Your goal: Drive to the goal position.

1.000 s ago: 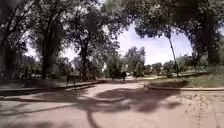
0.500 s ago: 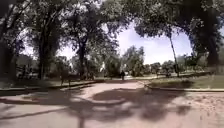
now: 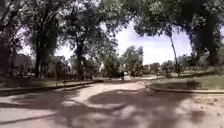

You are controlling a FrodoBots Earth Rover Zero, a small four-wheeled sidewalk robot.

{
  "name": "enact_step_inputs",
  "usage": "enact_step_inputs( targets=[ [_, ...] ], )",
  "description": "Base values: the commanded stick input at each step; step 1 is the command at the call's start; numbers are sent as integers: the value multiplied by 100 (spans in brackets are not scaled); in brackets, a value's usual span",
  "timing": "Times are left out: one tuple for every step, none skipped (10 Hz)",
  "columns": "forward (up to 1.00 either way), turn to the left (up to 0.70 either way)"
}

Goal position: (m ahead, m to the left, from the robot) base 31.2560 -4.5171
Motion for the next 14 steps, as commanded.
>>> enact_step_inputs(
  targets=[
    [70,0],
    [70,0],
    [70,0],
    [70,0],
    [70,0],
    [70,0],
    [70,0],
    [70,0],
    [70,0],
    [70,0],
    [70,0],
    [70,0],
    [70,0],
    [70,0]
  ],
)
